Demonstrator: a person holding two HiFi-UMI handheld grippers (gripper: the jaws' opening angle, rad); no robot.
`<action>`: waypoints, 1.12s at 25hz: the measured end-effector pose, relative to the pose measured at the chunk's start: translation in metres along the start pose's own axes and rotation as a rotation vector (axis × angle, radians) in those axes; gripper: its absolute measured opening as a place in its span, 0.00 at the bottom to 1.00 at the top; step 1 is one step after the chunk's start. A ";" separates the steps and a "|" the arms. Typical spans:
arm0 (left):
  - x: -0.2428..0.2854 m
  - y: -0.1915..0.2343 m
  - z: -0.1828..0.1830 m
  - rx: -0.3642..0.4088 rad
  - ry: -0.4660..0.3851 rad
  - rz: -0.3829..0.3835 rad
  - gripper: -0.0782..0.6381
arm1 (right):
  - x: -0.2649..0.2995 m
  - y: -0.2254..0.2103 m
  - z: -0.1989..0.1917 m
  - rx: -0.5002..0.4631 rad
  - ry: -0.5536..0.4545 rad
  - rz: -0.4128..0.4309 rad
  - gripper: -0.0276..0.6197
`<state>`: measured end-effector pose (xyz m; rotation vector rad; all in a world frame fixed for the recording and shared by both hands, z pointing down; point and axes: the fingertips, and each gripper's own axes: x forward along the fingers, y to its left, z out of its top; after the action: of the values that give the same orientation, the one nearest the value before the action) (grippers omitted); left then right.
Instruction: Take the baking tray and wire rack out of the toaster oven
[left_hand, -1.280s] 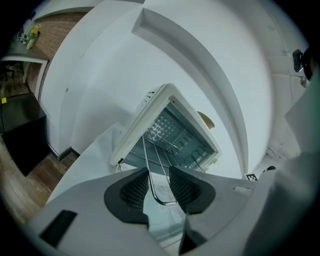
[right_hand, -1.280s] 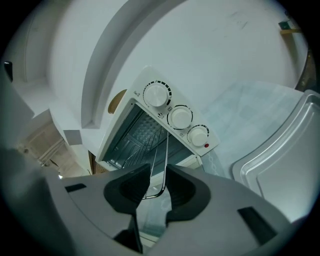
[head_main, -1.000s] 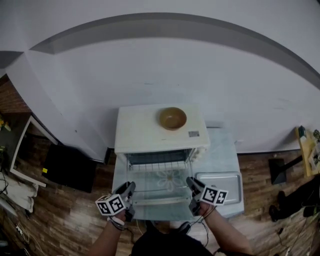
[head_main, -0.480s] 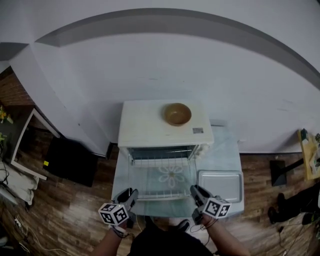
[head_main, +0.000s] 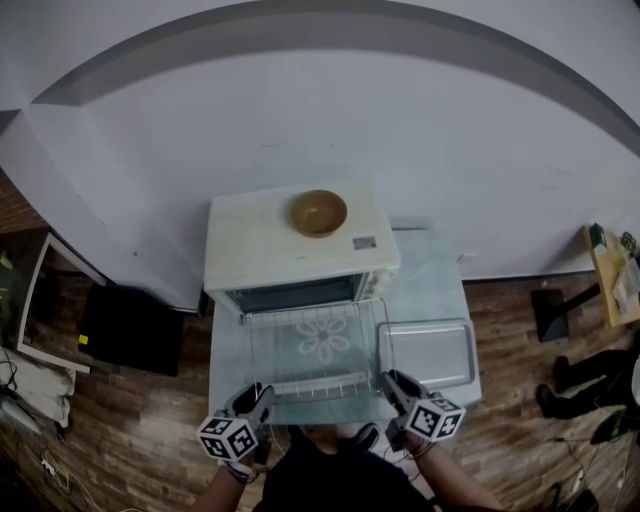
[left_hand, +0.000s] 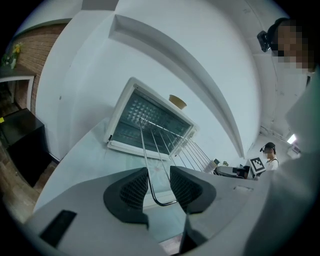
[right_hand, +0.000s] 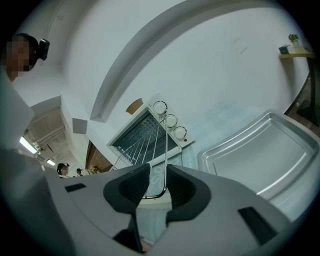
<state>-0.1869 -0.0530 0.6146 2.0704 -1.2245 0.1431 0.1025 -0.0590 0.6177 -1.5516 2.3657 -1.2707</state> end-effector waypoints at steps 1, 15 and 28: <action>0.006 -0.006 -0.002 0.004 0.008 -0.008 0.30 | -0.006 -0.007 0.001 0.008 -0.008 -0.010 0.21; 0.088 -0.110 -0.052 0.082 0.094 -0.113 0.30 | -0.104 -0.116 0.020 0.093 -0.085 -0.137 0.22; 0.157 -0.196 -0.130 0.153 0.208 -0.152 0.31 | -0.187 -0.210 0.024 0.148 -0.115 -0.219 0.22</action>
<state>0.0882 -0.0273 0.6754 2.2081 -0.9533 0.3815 0.3634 0.0379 0.6663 -1.8211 2.0302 -1.3199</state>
